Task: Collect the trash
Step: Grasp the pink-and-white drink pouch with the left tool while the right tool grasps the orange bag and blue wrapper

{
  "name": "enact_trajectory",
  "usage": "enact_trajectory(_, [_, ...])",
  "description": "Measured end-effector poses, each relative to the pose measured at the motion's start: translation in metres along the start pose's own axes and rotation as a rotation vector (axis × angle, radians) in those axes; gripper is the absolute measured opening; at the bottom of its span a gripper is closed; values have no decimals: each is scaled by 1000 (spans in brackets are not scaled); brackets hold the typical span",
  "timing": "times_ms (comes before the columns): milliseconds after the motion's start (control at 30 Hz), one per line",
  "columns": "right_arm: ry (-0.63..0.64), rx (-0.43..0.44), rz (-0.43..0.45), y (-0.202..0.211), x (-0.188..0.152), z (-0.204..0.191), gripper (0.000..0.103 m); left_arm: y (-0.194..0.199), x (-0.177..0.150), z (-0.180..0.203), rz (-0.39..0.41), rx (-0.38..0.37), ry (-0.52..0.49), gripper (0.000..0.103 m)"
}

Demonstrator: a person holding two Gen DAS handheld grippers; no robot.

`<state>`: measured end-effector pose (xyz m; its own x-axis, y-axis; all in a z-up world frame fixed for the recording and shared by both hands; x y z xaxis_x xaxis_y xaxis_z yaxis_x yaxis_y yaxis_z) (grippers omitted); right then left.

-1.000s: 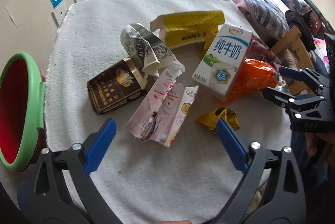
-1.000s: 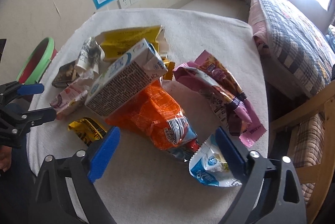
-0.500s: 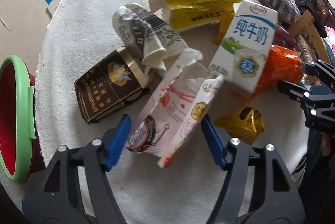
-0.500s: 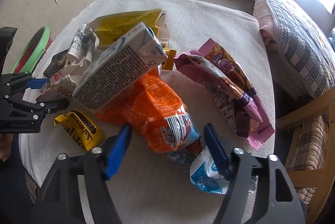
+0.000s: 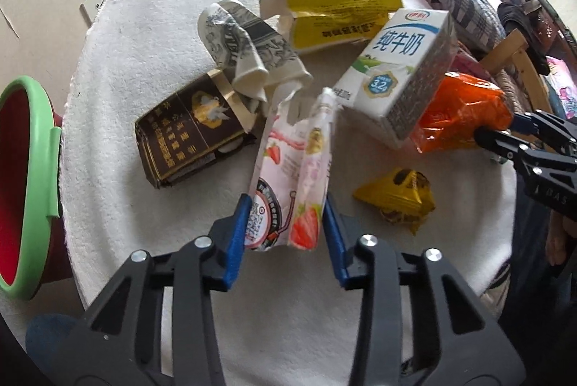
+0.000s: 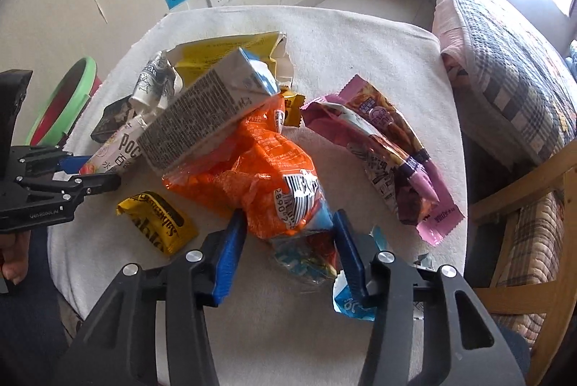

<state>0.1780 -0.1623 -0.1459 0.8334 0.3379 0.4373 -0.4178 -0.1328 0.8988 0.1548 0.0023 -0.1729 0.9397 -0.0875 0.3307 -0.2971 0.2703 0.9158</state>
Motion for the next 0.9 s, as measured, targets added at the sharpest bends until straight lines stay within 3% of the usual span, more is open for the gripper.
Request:
enact_trajectory(300, [-41,-9,29,22,-5,6,47,14,-12,11,28,-51,32,34])
enact_trajectory(600, [-72,-13,62,41,-7,13,46,40,-11,9,97,-81,98,31])
enact_trajectory(900, [-87,-17,107,65,-2,18,45,61,-6,15,141,-95,102,31])
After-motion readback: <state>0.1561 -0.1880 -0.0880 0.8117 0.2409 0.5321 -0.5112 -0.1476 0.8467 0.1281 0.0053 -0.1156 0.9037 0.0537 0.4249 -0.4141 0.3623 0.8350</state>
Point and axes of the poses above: each gripper's, at about its wrist camera, not at the fingertips, and y roughly against the way its jaws point, z to its right, x to its top, the point moved 10 cm from there along -y, roughly the way its jaws point, and after that the axes turned 5 degrees about -x, right-handed, at the moved point
